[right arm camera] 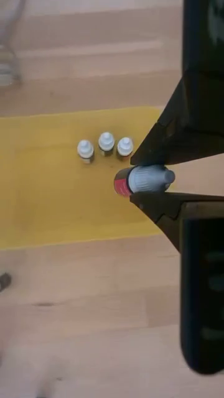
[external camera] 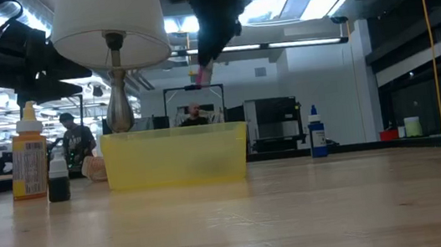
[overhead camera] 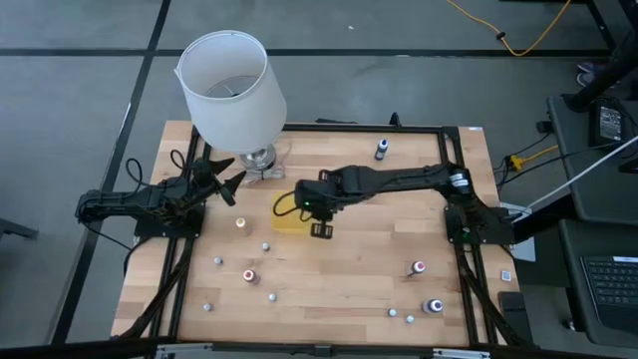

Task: Pick & Place food coloring
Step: Put the red food coloring bottle into the yellow bin

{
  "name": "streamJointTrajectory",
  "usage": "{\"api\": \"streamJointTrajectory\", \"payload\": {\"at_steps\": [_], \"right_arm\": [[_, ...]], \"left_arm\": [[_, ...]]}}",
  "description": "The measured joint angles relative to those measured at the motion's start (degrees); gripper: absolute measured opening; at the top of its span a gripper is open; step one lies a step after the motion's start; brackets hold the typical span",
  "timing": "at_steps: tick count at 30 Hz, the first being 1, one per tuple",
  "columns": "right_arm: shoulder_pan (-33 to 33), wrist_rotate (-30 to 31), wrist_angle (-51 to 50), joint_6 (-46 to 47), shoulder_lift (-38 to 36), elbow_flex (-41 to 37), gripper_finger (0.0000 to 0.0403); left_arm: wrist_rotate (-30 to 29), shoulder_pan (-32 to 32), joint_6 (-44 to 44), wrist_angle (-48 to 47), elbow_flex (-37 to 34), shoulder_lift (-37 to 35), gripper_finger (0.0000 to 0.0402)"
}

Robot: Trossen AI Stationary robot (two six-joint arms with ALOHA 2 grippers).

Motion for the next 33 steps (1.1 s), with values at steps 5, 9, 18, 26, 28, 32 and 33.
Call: {"api": "streamJointTrajectory", "payload": {"at_steps": [5,9,18,26,28,32,33], "right_arm": [[-1.7,-1.7,0.2,-0.1,4.2,1.3,0.0065],[-2.8,-2.5,1.3,-0.6,6.5,1.5,0.0067],[-4.3,-3.7,3.0,-2.5,10.0,1.5,0.0067],[-4.4,-4.8,4.4,-4.7,12.1,1.5,0.0068],[-4.4,-4.8,5.4,-5.8,12.2,1.5,0.0068],[-4.6,-4.8,6.8,-7.5,12.3,1.5,0.0065],[-4.7,-4.8,7.2,-7.5,12.3,1.5,0.0065]], "left_arm": [[0.0,0.0,0.0,0.0,0.0,0.0,0.0311],[0.0,0.0,0.0,0.0,0.0,0.0,0.0313],[0.0,0.0,0.0,0.0,0.0,0.0,0.0313],[0.0,0.0,0.0,0.0,0.0,0.0,0.0311],[0.0,0.0,0.0,0.0,0.0,0.0,0.0311],[0.0,0.0,0.0,0.0,0.0,0.0,0.0312],[0.0,0.0,0.0,0.0,0.0,0.0,0.0312]]}}
